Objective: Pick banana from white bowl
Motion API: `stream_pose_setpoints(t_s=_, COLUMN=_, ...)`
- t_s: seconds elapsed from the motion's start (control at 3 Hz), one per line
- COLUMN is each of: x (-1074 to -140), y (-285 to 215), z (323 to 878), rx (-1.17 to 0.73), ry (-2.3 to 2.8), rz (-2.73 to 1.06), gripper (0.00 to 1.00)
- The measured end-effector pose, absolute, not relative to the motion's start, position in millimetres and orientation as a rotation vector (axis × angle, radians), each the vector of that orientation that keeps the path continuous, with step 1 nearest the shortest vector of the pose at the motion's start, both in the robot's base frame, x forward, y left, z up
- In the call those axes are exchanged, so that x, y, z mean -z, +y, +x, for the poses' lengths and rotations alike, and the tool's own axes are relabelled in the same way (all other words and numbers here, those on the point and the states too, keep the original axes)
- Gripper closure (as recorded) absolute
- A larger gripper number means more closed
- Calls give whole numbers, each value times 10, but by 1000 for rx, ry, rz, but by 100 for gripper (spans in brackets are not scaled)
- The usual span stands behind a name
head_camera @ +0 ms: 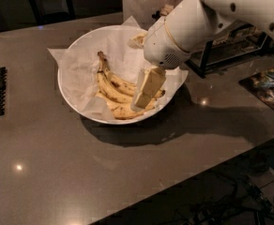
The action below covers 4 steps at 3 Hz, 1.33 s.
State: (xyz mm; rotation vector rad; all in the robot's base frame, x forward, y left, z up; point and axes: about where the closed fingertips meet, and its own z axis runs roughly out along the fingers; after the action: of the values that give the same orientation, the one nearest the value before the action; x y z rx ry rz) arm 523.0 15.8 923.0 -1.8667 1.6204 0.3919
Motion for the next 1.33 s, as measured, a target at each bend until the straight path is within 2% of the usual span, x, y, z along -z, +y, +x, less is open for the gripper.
stream_pose_setpoints(t_s=0.33, x=-9233, y=357, z=5337, rx=-462, ry=1605, rz=-1818, gripper=0)
stream_pose_setpoints(t_s=1.33, x=-8973, y=521, z=5507, rx=-526, ry=1552, rz=-1787, gripper=0)
